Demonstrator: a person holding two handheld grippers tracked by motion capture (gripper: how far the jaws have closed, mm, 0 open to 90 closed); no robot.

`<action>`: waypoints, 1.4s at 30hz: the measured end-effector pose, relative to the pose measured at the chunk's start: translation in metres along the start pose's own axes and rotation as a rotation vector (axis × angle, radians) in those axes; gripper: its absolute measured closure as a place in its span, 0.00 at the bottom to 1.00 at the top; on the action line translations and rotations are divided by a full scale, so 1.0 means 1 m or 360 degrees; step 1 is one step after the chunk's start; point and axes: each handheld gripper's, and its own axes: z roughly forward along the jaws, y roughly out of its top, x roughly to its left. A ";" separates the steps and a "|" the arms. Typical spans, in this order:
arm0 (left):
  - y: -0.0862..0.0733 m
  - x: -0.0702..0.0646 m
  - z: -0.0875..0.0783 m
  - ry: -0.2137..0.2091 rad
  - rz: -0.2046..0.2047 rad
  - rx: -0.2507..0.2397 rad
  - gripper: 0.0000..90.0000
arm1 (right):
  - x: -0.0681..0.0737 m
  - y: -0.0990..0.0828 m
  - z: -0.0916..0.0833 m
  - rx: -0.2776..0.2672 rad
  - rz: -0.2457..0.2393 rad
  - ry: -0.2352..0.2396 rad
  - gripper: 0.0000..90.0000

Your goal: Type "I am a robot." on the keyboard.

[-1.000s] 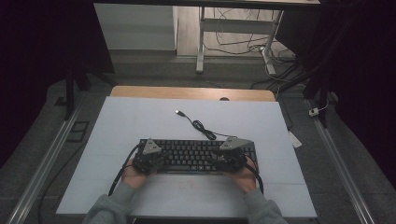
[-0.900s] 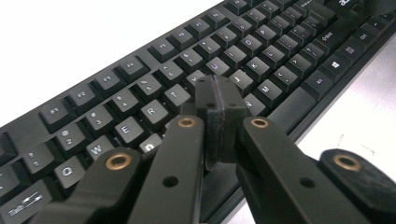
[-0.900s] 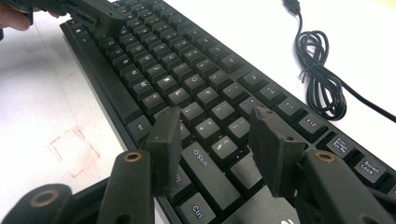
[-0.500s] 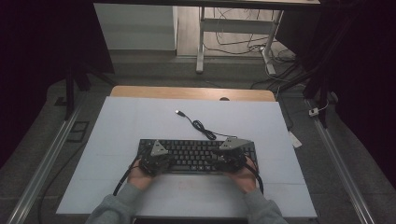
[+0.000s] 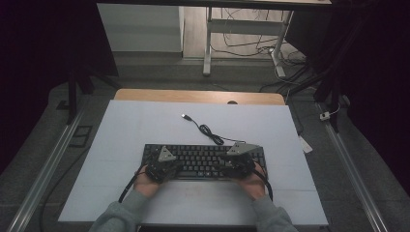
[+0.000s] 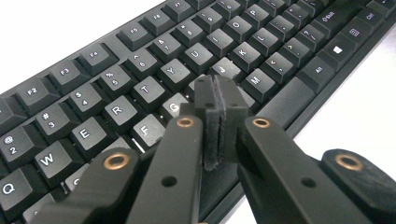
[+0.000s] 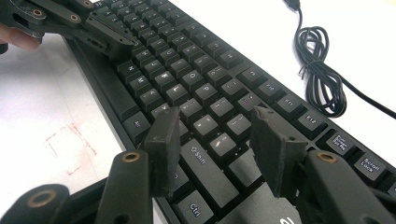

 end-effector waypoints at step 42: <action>-0.009 0.046 -0.055 0.0059 -0.0208 -0.0116 0.41 | -0.002 0.002 -0.006 -0.0052 0.0000 -0.0018 0.59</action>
